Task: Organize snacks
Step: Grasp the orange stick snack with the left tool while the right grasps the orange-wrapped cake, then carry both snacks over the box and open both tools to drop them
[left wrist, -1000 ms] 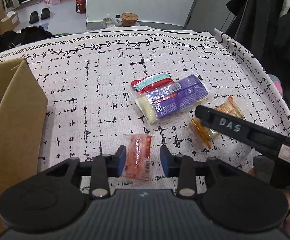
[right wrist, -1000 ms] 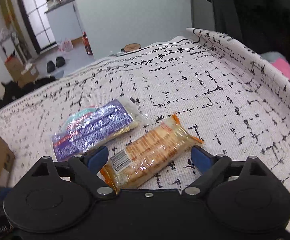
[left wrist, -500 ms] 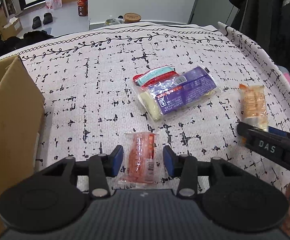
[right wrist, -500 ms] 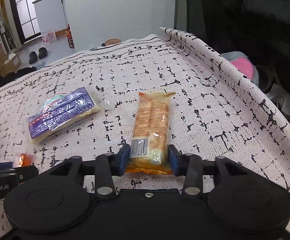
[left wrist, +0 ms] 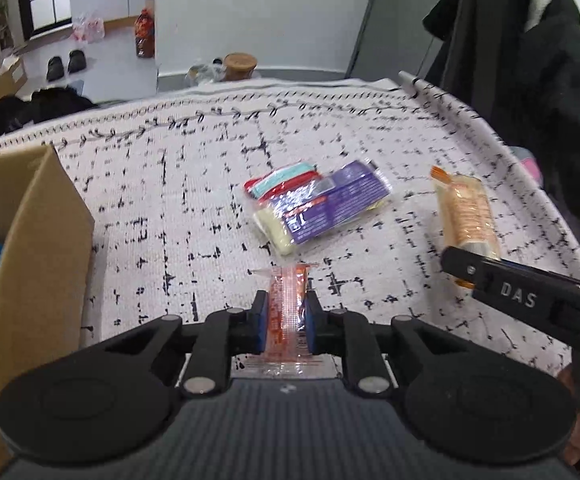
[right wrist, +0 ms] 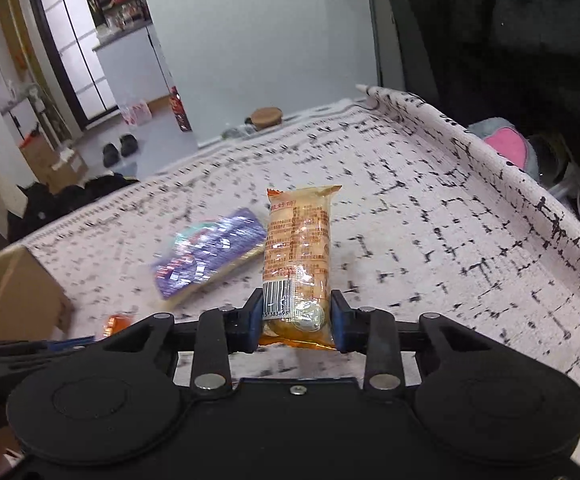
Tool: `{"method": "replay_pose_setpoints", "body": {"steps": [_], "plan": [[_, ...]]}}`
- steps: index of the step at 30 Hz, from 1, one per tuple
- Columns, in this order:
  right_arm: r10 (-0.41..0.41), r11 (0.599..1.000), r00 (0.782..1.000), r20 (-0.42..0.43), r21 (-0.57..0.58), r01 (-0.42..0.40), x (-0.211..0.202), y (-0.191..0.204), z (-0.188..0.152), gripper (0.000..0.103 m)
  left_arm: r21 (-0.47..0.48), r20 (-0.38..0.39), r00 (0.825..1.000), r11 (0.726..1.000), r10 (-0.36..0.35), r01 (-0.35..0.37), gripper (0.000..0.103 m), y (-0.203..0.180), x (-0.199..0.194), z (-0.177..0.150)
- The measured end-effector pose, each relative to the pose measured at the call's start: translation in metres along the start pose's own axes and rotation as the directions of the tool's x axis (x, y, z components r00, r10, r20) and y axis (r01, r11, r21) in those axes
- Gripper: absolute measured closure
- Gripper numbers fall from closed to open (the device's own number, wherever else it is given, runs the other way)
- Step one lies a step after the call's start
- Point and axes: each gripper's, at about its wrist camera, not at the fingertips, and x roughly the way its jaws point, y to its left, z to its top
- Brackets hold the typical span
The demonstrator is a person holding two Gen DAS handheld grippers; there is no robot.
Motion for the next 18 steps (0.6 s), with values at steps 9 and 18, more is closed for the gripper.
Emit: {"method": "replay_pose_setpoints", "body": {"steps": [9, 18], "plan": [[0.056, 0.998, 0.997, 0.045, 0.038, -0.057, -0.027, 0.025, 0.0, 0.071, -0.021, 0.042, 0.999, 0.999, -0.028, 0.028, 0.086, 0.019, -0.037, 0.005], [0.126, 0.991, 0.989, 0.076, 0.03, -0.128, -0.045, 0.065, 0.0, 0.071, -0.005, 0.119, 0.988, 0.995, -0.094, 0.095, 0.086, 0.045, -0.082, 0.018]]}}
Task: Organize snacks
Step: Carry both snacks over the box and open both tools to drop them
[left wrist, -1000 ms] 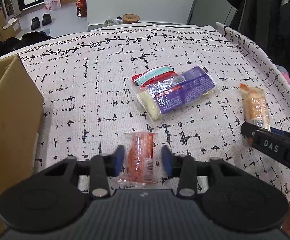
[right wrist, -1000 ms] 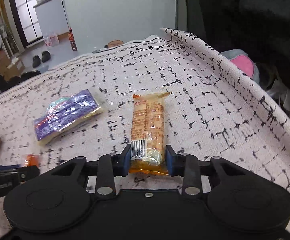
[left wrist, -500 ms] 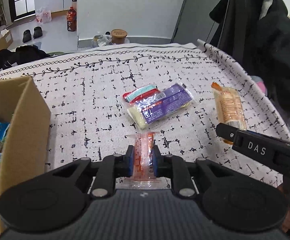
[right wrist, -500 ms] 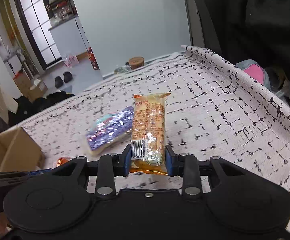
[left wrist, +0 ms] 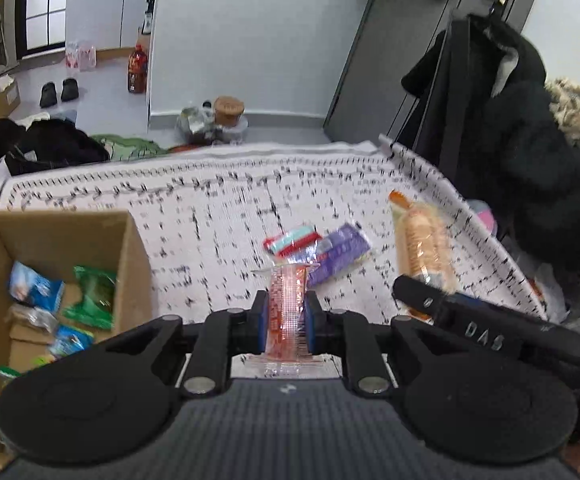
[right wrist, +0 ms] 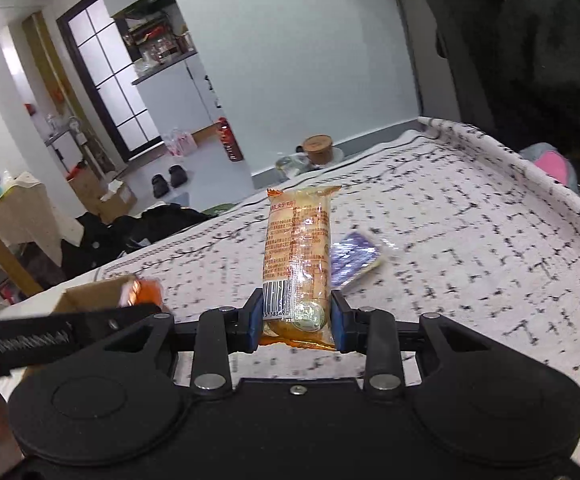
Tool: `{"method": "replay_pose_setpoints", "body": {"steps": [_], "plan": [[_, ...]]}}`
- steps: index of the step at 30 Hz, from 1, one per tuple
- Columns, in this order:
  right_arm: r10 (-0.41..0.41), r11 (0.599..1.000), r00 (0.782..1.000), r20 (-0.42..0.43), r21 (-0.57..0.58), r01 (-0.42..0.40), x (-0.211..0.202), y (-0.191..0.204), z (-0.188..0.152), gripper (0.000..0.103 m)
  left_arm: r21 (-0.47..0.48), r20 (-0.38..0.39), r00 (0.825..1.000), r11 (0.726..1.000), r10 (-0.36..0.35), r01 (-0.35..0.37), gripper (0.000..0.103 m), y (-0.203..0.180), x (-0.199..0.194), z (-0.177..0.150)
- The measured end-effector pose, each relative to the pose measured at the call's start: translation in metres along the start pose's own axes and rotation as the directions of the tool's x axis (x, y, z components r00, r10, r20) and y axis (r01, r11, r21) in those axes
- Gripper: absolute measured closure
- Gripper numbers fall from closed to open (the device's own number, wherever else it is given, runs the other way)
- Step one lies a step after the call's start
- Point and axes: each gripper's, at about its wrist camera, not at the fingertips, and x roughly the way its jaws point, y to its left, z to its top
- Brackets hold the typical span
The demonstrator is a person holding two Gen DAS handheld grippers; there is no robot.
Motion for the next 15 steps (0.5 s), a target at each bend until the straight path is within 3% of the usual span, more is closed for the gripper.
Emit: {"method": "replay_pose_setpoints", "body": {"steps": [4, 15], "plan": [[0.022, 1.0, 1.0, 0.002, -0.003, -0.022, 0.0, 0.015, -0.001, 0.071, 0.033, 0.036, 0.999, 0.999, -0.004, 0.003, 0.086, 0.013, -0.023, 0.011], [0.087, 0.995, 0.996, 0.002, -0.042, -0.087, -0.002, 0.06, -0.004, 0.071, -0.027, 0.072, 0.996, 0.998, 0.058, -0.057, 0.086, 0.067, -0.068, 0.021]]}}
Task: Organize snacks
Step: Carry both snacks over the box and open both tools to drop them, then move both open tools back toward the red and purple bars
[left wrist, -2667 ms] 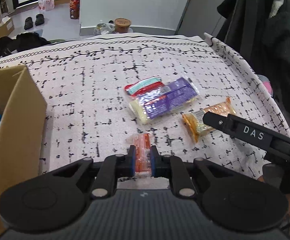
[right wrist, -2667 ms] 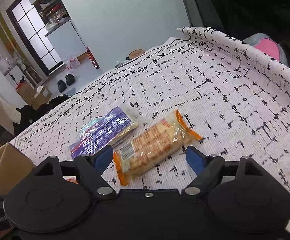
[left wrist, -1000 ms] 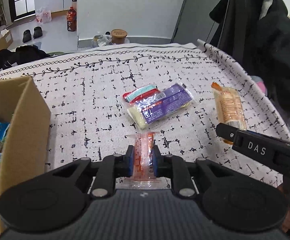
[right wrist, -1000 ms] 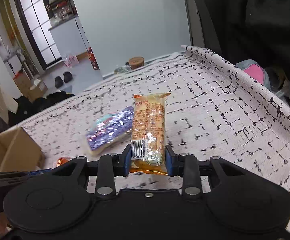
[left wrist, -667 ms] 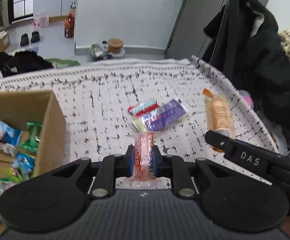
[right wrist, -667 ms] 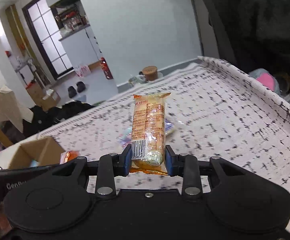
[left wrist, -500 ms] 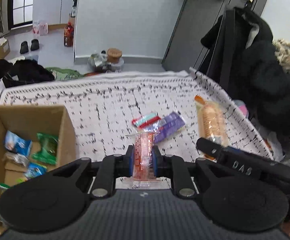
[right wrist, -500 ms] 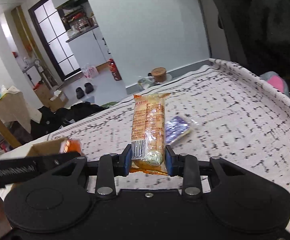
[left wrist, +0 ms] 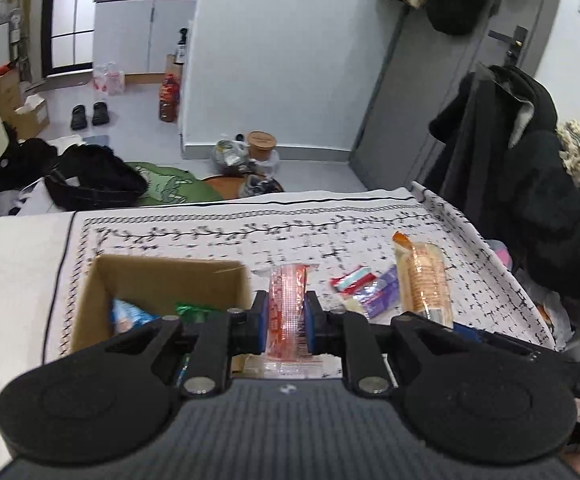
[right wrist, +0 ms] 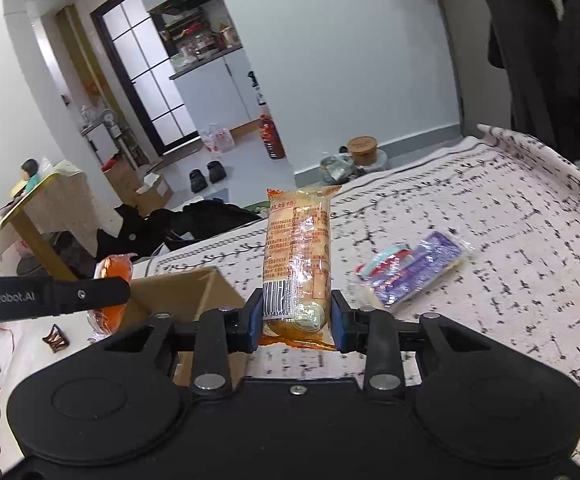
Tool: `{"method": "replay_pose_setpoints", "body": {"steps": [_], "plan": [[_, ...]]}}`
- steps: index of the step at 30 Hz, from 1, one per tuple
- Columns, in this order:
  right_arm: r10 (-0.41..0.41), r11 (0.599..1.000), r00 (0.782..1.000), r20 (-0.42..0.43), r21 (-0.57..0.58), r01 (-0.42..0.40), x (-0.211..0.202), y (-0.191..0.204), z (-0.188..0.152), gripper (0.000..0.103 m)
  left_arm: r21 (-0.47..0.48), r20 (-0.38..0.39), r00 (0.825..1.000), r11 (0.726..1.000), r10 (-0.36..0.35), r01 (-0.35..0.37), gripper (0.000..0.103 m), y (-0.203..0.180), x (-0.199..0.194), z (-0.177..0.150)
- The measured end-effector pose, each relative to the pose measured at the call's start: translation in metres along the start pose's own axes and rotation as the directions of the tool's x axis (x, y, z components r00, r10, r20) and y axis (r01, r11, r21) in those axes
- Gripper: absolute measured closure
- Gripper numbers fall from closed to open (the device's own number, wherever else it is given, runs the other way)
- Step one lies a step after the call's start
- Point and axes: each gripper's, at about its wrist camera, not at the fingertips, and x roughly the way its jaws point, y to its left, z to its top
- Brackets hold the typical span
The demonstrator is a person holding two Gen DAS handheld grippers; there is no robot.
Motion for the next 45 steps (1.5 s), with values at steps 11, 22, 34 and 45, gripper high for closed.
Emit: {"method": "replay_pose_setpoints", "body": {"steps": [11, 22, 34, 45], "plan": [[0.069, 0.996, 0.998, -0.012, -0.048, -0.069, 0.014, 0.05, 0.0, 0.071, -0.081, -0.002, 0.998, 0.995, 0.062, -0.062, 0.086, 0.053, -0.016, -0.004], [0.089, 0.994, 0.995, -0.04, -0.065, -0.092, 0.029, 0.08, -0.002, 0.071, -0.172, -0.012, 0.993, 0.978, 0.118, -0.118, 0.07, 0.096, -0.012, -0.01], [0.084, 0.99, 0.995, -0.055, -0.112, -0.09, 0.032, 0.102, 0.0, 0.037, -0.218, 0.003, 0.988, 0.964, 0.156, -0.152, 0.034, 0.108, -0.021, -0.015], [0.026, 0.999, 0.997, -0.066, -0.038, -0.028, 0.018, 0.058, 0.012, 0.03, -0.196, -0.039, 0.984, 0.965, 0.172, -0.177, 0.023, 0.09, -0.011, -0.013]]}}
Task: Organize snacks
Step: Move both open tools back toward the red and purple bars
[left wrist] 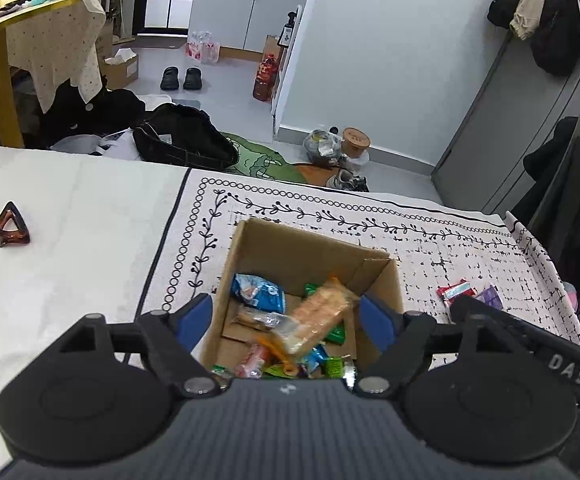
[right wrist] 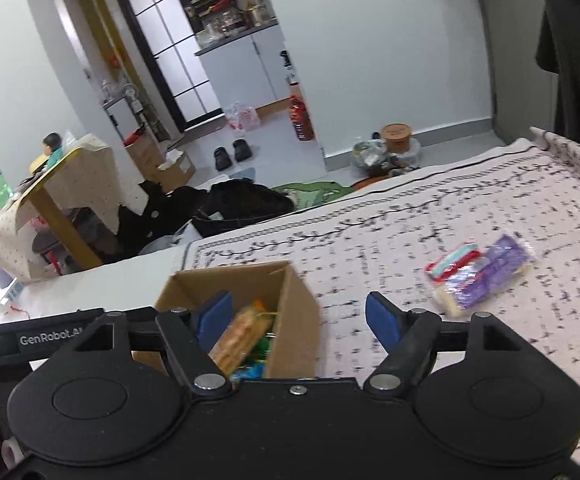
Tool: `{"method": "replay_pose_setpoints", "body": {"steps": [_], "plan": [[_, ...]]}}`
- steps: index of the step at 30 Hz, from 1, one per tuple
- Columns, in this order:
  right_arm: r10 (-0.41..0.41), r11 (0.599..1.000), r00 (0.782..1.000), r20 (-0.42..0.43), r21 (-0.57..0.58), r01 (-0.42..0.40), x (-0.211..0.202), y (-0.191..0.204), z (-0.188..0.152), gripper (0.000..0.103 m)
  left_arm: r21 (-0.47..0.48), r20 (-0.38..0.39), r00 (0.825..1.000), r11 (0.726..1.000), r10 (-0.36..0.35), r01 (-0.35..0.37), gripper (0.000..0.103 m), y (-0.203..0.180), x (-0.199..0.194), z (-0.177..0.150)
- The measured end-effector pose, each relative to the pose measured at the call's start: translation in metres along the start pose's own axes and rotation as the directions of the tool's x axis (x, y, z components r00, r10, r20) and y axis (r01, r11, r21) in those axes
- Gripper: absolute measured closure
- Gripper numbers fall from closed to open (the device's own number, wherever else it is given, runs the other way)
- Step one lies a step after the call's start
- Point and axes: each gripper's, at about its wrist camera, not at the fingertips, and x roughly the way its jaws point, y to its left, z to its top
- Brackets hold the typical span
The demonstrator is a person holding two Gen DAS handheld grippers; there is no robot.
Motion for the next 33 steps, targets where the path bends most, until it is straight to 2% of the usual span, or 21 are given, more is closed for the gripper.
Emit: {"method": "replay_pose_setpoints", "body": {"steps": [3, 8, 13, 16, 24, 33], "plan": [[-0.028, 0.999, 1.0, 0.001, 0.015, 0.028, -0.006, -0.017, 0.004, 0.03, 0.015, 0.0, 1.0, 1.0, -0.003, 0.003, 0.021, -0.009, 0.002, 0.0], [-0.074, 0.997, 0.997, 0.015, 0.031, 0.074, -0.018, -0.045, 0.01, 0.028, 0.028, 0.014, 1.0, 0.999, -0.017, 0.016, 0.007, -0.026, 0.005, 0.002], [-0.106, 0.994, 0.994, 0.031, 0.042, 0.105, -0.029, -0.068, 0.015, 0.026, 0.068, 0.024, 0.999, 0.997, -0.044, 0.042, 0.0, -0.053, 0.006, 0.003], [-0.125, 0.991, 0.991, 0.045, 0.048, 0.123, -0.037, -0.083, 0.017, 0.017, 0.092, 0.025, 0.998, 0.994, -0.053, 0.051, 0.0, -0.069, 0.008, 0.002], [-0.156, 0.987, 0.986, 0.066, 0.06, 0.152, -0.051, -0.12, 0.02, 0.001, 0.125, 0.005, 0.994, 0.986, -0.108, 0.106, 0.0, -0.104, 0.016, 0.002], [-0.174, 0.981, 0.982, 0.073, 0.096, 0.166, -0.059, -0.159, 0.023, 0.0, 0.159, -0.018, 0.993, 0.98, -0.12, 0.121, 0.0, -0.136, 0.027, -0.001]]}}
